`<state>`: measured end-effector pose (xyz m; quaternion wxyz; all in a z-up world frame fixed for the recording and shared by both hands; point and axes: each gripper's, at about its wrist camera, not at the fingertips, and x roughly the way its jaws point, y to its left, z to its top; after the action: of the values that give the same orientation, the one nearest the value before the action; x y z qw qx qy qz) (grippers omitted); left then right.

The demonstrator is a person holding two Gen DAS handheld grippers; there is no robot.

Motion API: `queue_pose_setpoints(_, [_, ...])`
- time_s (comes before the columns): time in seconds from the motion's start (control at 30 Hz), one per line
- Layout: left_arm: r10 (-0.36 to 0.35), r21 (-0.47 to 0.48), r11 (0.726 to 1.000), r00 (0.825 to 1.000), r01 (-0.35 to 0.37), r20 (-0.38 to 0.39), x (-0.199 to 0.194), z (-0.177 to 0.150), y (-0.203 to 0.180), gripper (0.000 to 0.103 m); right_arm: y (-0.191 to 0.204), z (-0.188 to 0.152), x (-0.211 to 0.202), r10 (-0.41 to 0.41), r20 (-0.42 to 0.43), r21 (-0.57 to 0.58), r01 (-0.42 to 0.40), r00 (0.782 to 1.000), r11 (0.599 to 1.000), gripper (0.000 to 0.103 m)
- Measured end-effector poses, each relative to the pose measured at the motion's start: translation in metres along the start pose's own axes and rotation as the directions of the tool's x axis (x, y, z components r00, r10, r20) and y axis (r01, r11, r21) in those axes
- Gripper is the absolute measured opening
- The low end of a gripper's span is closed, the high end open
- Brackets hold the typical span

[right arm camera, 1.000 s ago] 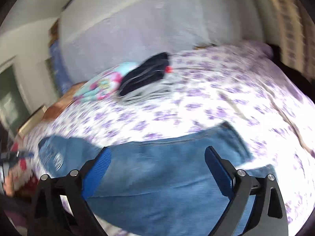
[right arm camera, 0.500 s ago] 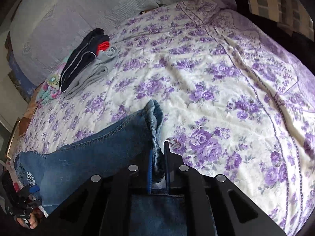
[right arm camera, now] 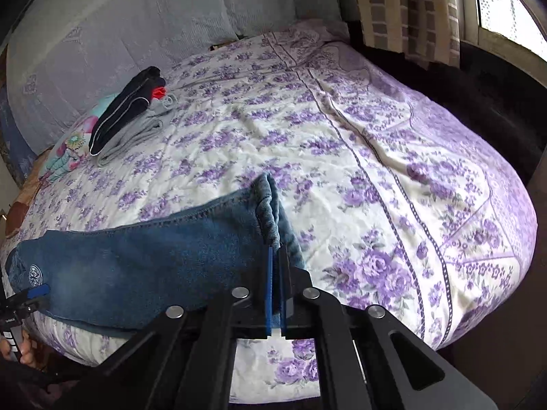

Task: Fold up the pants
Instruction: 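Pull the leg hem straight with the right tool and release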

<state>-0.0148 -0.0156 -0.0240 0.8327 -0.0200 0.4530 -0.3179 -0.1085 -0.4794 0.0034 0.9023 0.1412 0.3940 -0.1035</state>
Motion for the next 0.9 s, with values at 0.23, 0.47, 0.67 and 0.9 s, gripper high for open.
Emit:
queue_pose_setpoints(0.23, [0.033, -0.003, 0.999, 0.999, -0.033, -0.003, -0.012, -0.005, 0.004, 0.079, 0.0, -0.014, 0.001, 0.015, 0.033, -0.01, -0.014, 0.999, 1.0, 0.004])
queue_pose_setpoints(0.47, [0.217, -0.028, 0.976, 0.974, -0.215, 0.072, -0.057, -0.004, 0.03, 0.079, -0.001, -0.009, -0.009, 0.031, 0.035, -0.011, -0.03, 0.999, 0.999, 0.003])
queue_pose_setpoints(0.67, [0.305, -0.114, 0.946, 0.952, -0.305, -0.018, -0.048, -0.017, 0.069, 0.075, -0.009, -0.017, 0.018, 0.008, -0.028, 0.001, -0.008, 1.0, 1.0, 0.004])
queue_pose_setpoints(0.9, [0.317, -0.115, 0.942, 0.948, -0.316, -0.007, -0.057, -0.02, 0.06, 0.076, 0.009, -0.005, -0.031, -0.054, 0.148, -0.005, 0.055, 0.987, 0.998, 0.064])
